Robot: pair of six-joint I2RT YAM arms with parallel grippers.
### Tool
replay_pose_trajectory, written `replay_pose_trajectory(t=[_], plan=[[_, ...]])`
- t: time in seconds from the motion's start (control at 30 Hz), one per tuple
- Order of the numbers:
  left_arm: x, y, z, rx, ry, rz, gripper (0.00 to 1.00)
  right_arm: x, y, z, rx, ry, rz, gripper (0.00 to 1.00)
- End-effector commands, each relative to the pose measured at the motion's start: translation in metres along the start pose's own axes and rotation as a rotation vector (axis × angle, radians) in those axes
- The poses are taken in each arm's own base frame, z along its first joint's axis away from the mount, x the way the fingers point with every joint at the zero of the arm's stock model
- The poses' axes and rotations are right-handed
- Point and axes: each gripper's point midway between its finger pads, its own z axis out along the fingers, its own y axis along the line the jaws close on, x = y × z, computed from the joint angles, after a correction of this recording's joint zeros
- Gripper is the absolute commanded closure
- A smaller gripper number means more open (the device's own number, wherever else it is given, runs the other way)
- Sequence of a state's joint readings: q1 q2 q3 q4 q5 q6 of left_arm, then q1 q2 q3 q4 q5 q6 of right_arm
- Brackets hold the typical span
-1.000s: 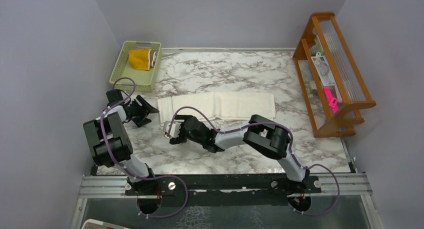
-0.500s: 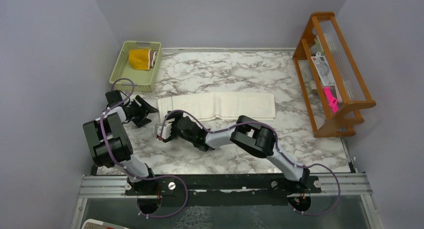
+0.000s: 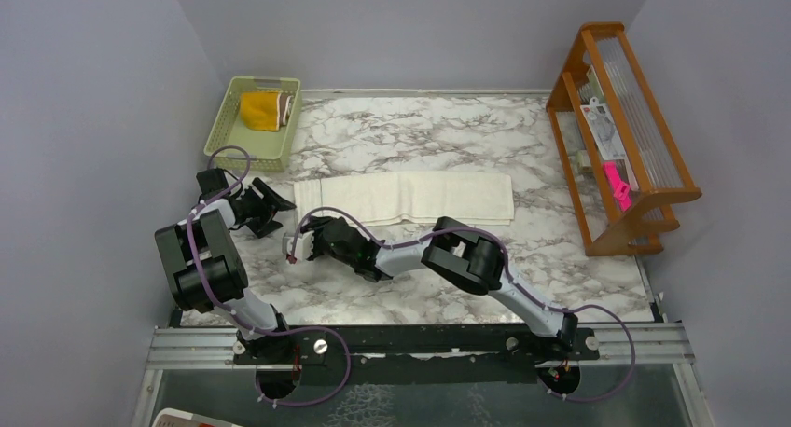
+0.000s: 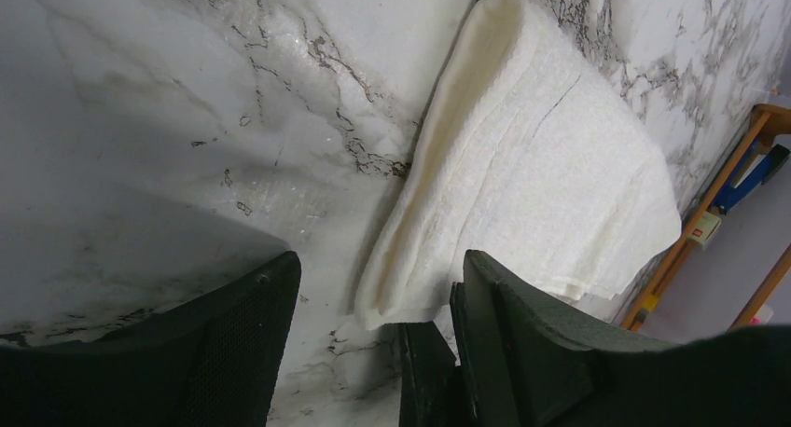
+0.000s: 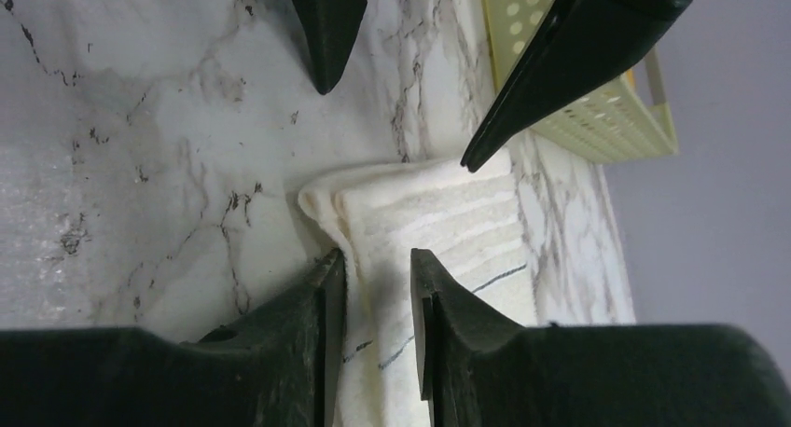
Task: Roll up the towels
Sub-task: Fold the towel at the center of the board.
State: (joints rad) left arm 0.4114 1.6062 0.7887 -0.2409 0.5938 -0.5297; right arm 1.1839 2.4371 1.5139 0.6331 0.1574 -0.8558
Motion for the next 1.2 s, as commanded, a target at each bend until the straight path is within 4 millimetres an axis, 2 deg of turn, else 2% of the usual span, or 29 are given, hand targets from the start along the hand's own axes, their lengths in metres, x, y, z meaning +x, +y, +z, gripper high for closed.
replay_pose_trajectory(t=[0.0,0.03,0.07,0.4,0.83,1.0,1.13,1.17], plan=[[0.019,0.016,0.002,-0.043,0.049,-0.051,0.32,0.004,0.007,-0.002,-0.017,0.041,0.042,0.87],[0.019,0.013,0.002,-0.032,0.043,-0.053,0.32,0.005,0.007,-0.003,-0.018,0.043,0.054,0.98],[0.019,0.011,0.003,-0.021,0.040,-0.059,0.32,0.004,0.006,-0.005,-0.016,0.041,0.067,0.99],[0.028,-0.004,0.011,0.084,0.036,-0.142,0.31,-0.021,0.008,-0.018,-0.071,-0.040,0.269,0.99],[0.044,-0.001,0.024,0.092,0.078,-0.195,0.31,-0.031,-0.011,-0.020,-0.089,-0.069,0.433,0.99],[0.044,0.000,0.025,0.094,0.070,-0.211,0.38,-0.034,-0.010,-0.021,-0.100,-0.079,0.436,0.99],[0.035,-0.004,0.027,0.109,0.044,-0.216,0.47,-0.034,-0.011,-0.024,-0.103,-0.080,0.433,0.99],[0.033,-0.006,0.027,0.116,0.040,-0.213,0.52,-0.034,-0.011,-0.024,-0.103,-0.081,0.432,0.99]])
